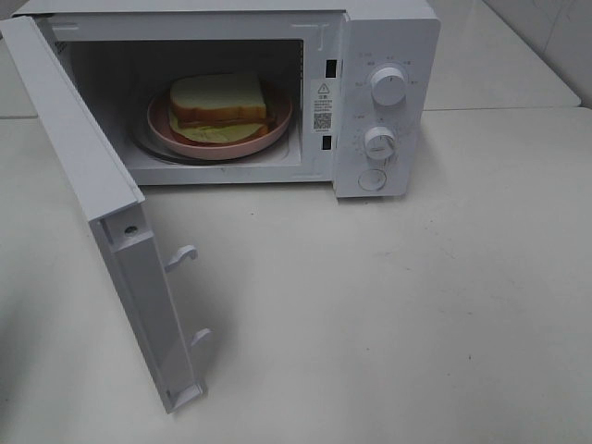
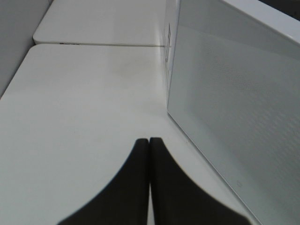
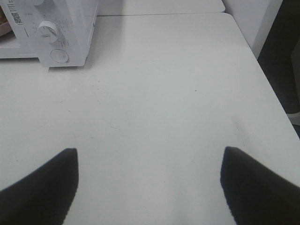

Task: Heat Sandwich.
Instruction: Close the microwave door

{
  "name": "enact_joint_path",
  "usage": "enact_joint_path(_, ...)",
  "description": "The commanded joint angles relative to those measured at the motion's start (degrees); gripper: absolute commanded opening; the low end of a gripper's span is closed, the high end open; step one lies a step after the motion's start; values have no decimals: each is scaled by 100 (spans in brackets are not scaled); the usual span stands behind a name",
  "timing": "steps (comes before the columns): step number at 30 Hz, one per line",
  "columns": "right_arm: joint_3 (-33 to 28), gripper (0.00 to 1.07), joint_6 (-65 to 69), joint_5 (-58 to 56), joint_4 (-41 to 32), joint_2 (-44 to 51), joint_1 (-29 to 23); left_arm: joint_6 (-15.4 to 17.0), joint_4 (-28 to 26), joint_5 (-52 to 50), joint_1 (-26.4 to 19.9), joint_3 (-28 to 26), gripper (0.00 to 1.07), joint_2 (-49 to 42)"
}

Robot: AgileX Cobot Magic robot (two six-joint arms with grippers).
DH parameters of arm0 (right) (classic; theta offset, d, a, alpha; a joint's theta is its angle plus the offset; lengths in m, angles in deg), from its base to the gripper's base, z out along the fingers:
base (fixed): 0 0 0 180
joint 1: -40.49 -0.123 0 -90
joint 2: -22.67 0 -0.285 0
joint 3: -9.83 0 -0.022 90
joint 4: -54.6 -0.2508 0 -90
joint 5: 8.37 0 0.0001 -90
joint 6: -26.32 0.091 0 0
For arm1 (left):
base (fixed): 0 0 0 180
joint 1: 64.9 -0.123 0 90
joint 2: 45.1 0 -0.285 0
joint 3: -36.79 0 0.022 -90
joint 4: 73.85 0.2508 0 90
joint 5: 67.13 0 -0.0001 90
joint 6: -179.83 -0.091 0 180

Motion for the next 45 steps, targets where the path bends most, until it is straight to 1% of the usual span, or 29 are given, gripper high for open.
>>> enact_joint_path(1, 0, 76, -6, 46, -6, 160, 52, -6, 6, -1203, 23, 269, 0, 390)
enact_joint_path(2, 0, 76, -6, 46, -6, 160, 52, -6, 6, -1203, 23, 269, 0, 390)
enact_joint_path(3, 0, 76, -6, 46, -6, 160, 52, -6, 29, -1799, 23, 418, 0, 653)
enact_joint_path(5, 0, 76, -6, 46, -6, 160, 52, -6, 46, -2366, 23, 544, 0, 905)
enact_joint_path(6, 0, 76, -6, 46, -6, 160, 52, -6, 46, -2366, 23, 544, 0, 905)
enact_joint_path(7, 0, 76, -6, 46, -6, 160, 52, 34, 138, -2888, 23, 647, 0, 1169)
enact_joint_path(9, 0, 76, -6, 46, -6, 160, 52, 46, 355, -3409, 23, 733, 0, 1473)
enact_joint_path(10, 0, 76, -6, 46, -6, 160, 52, 109, 659, -3862, 23, 751, 0, 1765)
enact_joint_path(11, 0, 76, -6, 46, -6, 160, 52, 109, 659, -3862, 23, 751, 0, 1765)
enact_joint_path(14, 0, 76, -6, 46, -6, 160, 52, 401, 1261, -4486, 23, 751, 0, 2235)
enact_joint_path(15, 0, 76, -6, 46, -6, 160, 52, 401, 1261, -4486, 23, 751, 0, 2235)
enact_joint_path(16, 0, 76, -6, 46, -6, 160, 52, 665, 1690, -4853, 23, 751, 0, 2538)
enact_joint_path(18, 0, 76, -11, 46, -6, 160, 52, 951, 2097, -5162, 23, 751, 0, 2853)
enact_joint_path(19, 0, 76, -11, 46, -6, 160, 52, 1157, 2366, -5409, 23, 751, 0, 3134)
enact_joint_path(20, 0, 76, -11, 46, -6, 160, 52, 1157, 2366, -5409, 23, 751, 0, 3134)
enact_joint_path(21, 0, 76, -11, 46, -6, 160, 52, 1226, 2510, -5552, 23, 751, 0, 3237)
enact_joint_path(23, 0, 76, -11, 46, -6, 160, 52, 1346, 2819, -5844, 23, 733, 0, 3472)
enact_joint_path(24, 0, 76, -11, 46, -6, 160, 52, 1455, 3094, -6056, 23, 699, 0, 3678)
enact_joint_path(26, 0, 76, -11, 46, -6, 160, 52, 1524, 3203, -6131, 23, 670, 0, 3787)
enact_joint_path(28, 0, 76, -6, 46, -6, 160, 52, 1805, 3529, -6354, 23, 556, 0, 4074)
enact_joint_path(29, 0, 76, -6, 46, -6, 160, 52, 1862, 3615, -6457, 23, 527, 0, 4160)
enact_joint_path(34, 0, 76, -6, 46, -6, 160, 52, 1879, 3661, -6755, 97, 476, 0, 4435)
enact_joint_path(36, 0, 76, -6, 46, -6, 160, 52, 1851, 3633, -6778, 235, 418, 0, 4538)
enact_joint_path(38, 0, 76, -6, 46, -6, 160, 52, 1782, 3466, -6778, 567, 361, 0, 4693)
enact_joint_path(39, 0, 76, -6, 46, -6, 160, 52, 1782, 3466, -6778, 567, 361, 0, 4693)
enact_joint_path(40, 0, 76, -6, 46, -6, 160, 52, 1770, 3375, -6778, 682, 327, 0, 4738)
enact_joint_path(42, 0, 76, 0, 46, -6, 160, 52, 1558, 3008, -6778, 1003, 269, 0, 4864)
enact_joint_path(44, 0, 76, 0, 46, -6, 160, 52, 1507, 2905, -6784, 1094, 246, 0, 4922)
enact_joint_path(45, 0, 76, 0, 46, -6, 160, 52, 1450, 2693, -6778, 1295, 178, 0, 5036)
